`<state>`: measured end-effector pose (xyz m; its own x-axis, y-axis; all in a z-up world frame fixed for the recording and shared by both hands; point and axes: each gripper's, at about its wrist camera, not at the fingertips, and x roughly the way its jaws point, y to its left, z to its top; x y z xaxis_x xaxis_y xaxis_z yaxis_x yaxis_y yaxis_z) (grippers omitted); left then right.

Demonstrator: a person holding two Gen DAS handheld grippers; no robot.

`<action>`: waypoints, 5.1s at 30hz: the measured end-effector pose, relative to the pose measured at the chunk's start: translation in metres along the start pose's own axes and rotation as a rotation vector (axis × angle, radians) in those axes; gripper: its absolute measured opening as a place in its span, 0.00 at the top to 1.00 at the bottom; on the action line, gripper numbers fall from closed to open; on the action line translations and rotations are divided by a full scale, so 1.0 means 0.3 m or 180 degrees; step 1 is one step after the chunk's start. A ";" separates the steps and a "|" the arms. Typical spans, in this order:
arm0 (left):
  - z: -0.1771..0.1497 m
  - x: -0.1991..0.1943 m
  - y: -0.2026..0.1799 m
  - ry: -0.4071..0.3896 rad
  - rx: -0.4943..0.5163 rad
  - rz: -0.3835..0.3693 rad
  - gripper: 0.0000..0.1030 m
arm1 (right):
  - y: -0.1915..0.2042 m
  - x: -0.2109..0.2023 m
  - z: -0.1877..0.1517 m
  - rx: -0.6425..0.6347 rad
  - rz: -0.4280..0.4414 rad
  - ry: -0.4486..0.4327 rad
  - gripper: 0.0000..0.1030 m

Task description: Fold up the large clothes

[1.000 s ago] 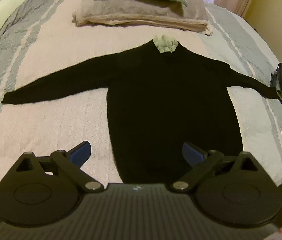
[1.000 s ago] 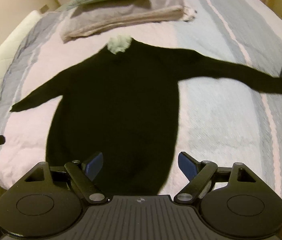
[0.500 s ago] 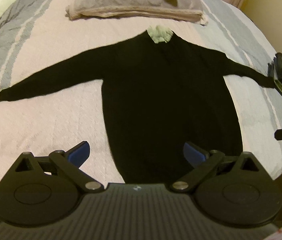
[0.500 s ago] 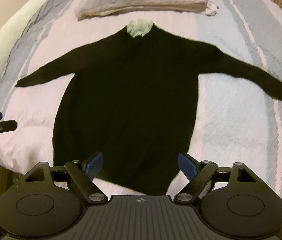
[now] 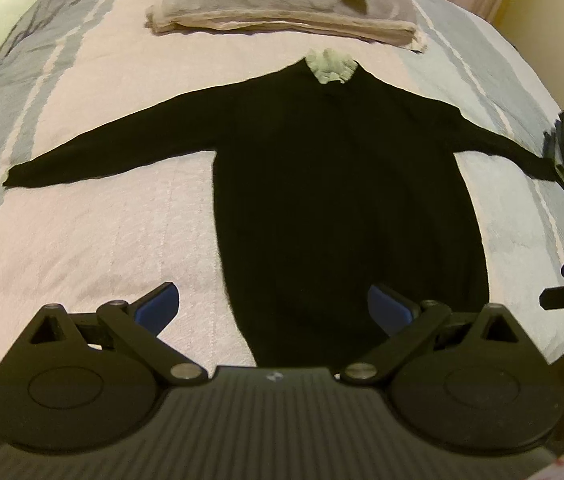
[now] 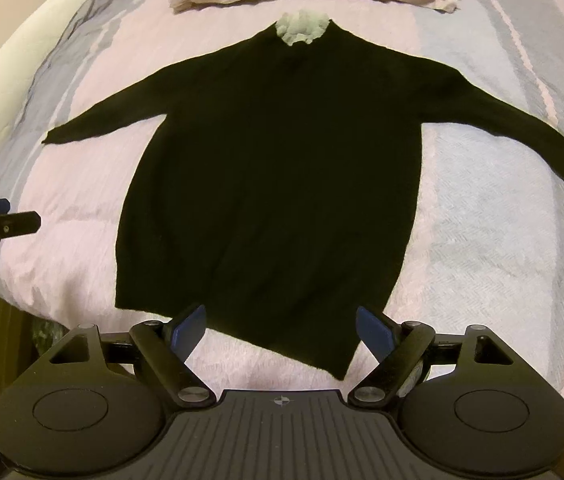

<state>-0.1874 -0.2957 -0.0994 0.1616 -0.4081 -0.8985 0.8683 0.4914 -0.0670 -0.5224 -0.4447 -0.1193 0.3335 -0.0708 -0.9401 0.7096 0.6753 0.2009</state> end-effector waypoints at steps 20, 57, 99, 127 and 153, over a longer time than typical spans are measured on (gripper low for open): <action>0.059 0.016 0.749 -0.0270 0.0093 0.0433 0.03 | 0.602 0.187 0.264 -0.1253 0.0083 -0.0762 0.23; 0.392 0.560 1.755 -0.0513 0.0664 0.0167 0.03 | 1.783 1.251 0.916 -0.1929 0.0371 -0.1415 0.99; 0.427 0.897 -0.028 -0.0046 0.2081 -0.0752 0.04 | -0.458 0.885 0.187 0.2798 -0.0141 -0.1840 0.93; 0.753 1.179 -0.560 -0.0302 0.1618 -0.0596 0.04 | -1.582 0.659 0.130 0.3337 -0.1094 -0.2181 0.48; 0.610 0.839 0.210 -0.0402 0.0693 -0.0244 0.03 | -0.092 0.558 0.749 0.0349 -0.0249 -0.3145 0.92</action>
<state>-0.0061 -0.5082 -0.2504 0.1367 -0.5373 -0.8322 0.9586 0.2837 -0.0257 -0.3467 -0.6404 -0.2204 0.6148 -0.7251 -0.3103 0.7884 0.5747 0.2192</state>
